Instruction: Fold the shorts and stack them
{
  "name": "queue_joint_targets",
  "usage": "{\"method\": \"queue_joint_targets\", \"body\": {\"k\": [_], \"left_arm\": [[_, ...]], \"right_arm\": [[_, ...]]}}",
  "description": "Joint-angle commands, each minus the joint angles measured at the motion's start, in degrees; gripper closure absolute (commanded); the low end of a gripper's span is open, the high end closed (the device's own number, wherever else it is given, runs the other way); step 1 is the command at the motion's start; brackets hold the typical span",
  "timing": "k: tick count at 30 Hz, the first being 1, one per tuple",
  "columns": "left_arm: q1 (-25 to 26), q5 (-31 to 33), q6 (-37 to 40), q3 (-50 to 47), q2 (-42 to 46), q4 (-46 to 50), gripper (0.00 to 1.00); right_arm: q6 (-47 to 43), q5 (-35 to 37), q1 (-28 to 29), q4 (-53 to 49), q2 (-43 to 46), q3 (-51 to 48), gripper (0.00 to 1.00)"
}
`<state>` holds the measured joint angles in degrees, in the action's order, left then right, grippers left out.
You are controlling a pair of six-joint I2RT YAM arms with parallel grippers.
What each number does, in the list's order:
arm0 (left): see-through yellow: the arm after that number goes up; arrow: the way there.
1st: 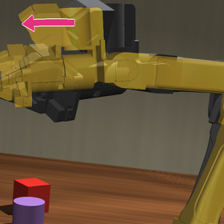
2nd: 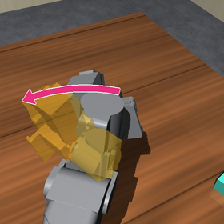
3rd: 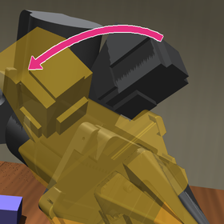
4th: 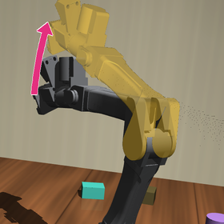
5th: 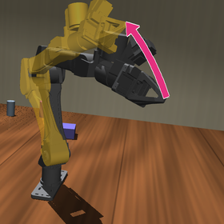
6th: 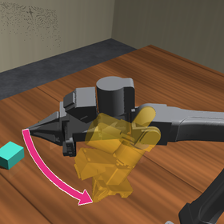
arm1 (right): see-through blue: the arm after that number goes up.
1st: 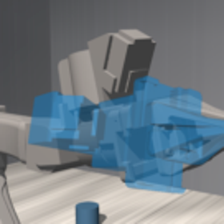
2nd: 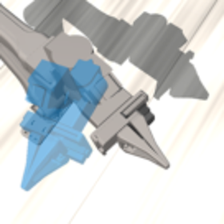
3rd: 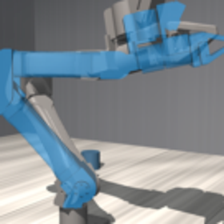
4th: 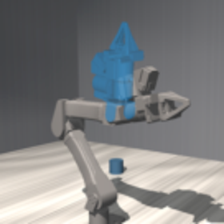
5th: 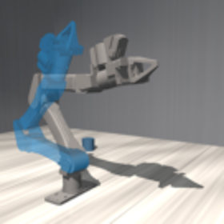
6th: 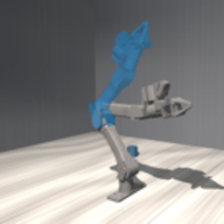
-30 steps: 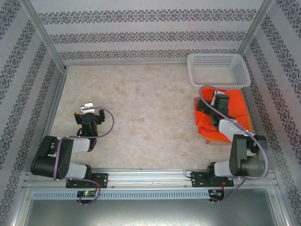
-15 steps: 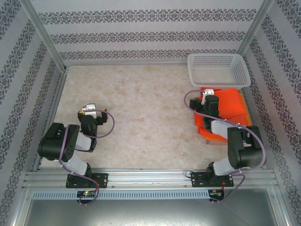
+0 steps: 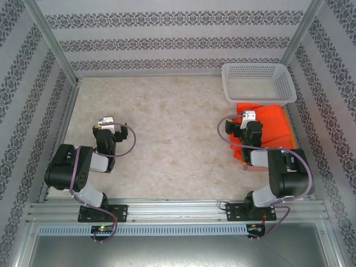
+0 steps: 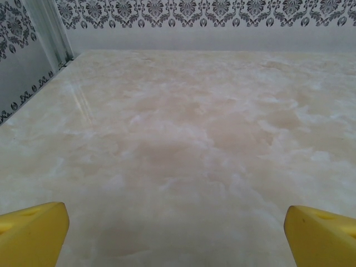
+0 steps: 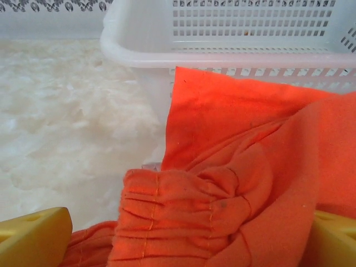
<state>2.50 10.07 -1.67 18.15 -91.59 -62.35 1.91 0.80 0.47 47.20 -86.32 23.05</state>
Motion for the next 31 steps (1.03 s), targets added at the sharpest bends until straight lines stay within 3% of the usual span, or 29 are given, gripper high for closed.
{"method": "queue_joint_targets", "body": {"k": [1,31], "left_arm": [[-0.7,-1.1,0.9,-0.3,0.7,0.0,0.0],[-0.7,-1.6,1.2,0.6,0.7,1.9,0.0]], "right_arm": [[-0.5,-1.7,-0.3,2.3,0.2,-0.4,0.02],[-0.9,-0.7,0.3,2.6,0.1,-0.5,0.02]]}}
